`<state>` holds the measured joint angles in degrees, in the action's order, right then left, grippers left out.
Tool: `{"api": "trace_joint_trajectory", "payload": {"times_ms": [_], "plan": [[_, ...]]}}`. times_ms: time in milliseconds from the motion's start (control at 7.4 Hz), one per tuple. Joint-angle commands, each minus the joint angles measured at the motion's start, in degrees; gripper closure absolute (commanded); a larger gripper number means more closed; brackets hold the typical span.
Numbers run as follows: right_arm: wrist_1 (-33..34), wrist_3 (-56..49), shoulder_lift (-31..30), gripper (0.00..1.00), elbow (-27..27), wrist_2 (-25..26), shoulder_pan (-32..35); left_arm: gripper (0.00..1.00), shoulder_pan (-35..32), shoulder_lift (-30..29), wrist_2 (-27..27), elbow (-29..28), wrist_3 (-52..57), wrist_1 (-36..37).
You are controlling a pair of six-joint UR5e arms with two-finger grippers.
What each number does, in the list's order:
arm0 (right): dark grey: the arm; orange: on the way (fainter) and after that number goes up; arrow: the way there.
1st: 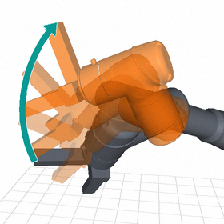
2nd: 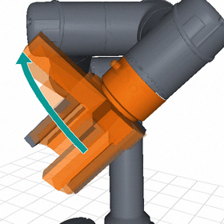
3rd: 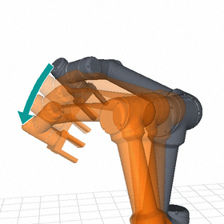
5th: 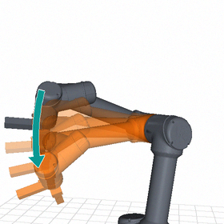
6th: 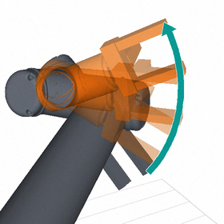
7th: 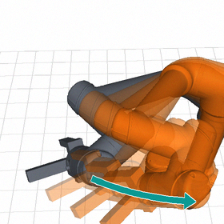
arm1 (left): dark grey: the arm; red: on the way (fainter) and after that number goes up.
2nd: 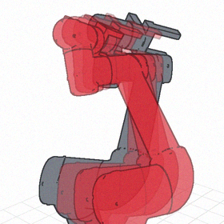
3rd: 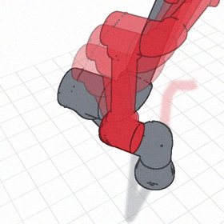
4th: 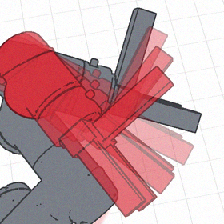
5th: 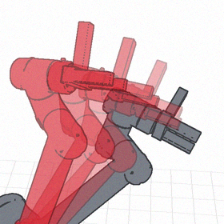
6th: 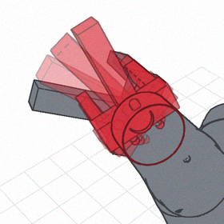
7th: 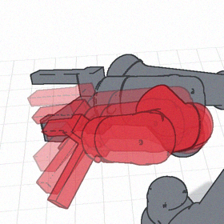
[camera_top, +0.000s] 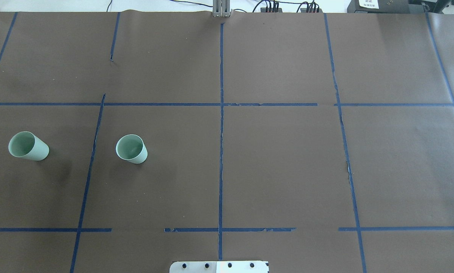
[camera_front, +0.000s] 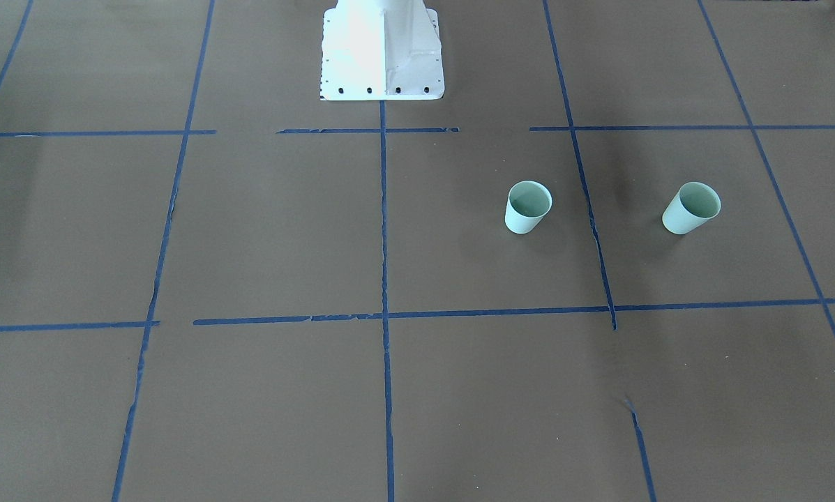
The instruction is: Stack cups
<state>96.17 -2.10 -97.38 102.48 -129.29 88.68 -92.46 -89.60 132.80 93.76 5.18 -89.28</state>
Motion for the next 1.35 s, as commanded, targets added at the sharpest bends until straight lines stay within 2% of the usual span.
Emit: {"api": "trace_joint_trajectory", "payload": {"times_ms": [0, 405, 541, 676, 811, 946, 1216], "plan": [[0.1, 0.0, 0.0, 0.00, 0.0, 0.0, 0.0, 0.00, 0.1, -0.4, 0.0, 0.1, 0.3, -0.1], [0.0, 0.0, 0.0, 0.00, 0.0, 0.0, 0.0, 0.00, 1.9, -0.9, 0.8, 2.1, -0.7, -0.3], [0.1, 0.0, 0.0, 0.00, 0.0, 0.0, 0.0, 0.00, 2.5, -1.0, 1.4, 2.6, -5.8, -0.6], [0.0, 0.0, 0.0, 0.00, 0.0, 0.0, 0.0, 0.00, 4.4, -1.1, 5.0, 3.3, -15.2, -3.0], [0.1, 0.0, 0.0, 0.00, 0.0, 0.0, 0.0, 0.00, 8.8, -1.1, 6.8, 3.5, -28.3, -9.4], [0.1, 0.0, 0.0, 0.00, 0.0, 0.0, 0.0, 0.00, 14.2, -0.2, 6.3, 4.1, -39.7, -17.0], [0.0, 0.0, 0.0, 0.00, 0.0, 0.0, 0.0, 0.00, 20.4, 6.7, 4.8, 4.1, -42.4, -31.2]]}}
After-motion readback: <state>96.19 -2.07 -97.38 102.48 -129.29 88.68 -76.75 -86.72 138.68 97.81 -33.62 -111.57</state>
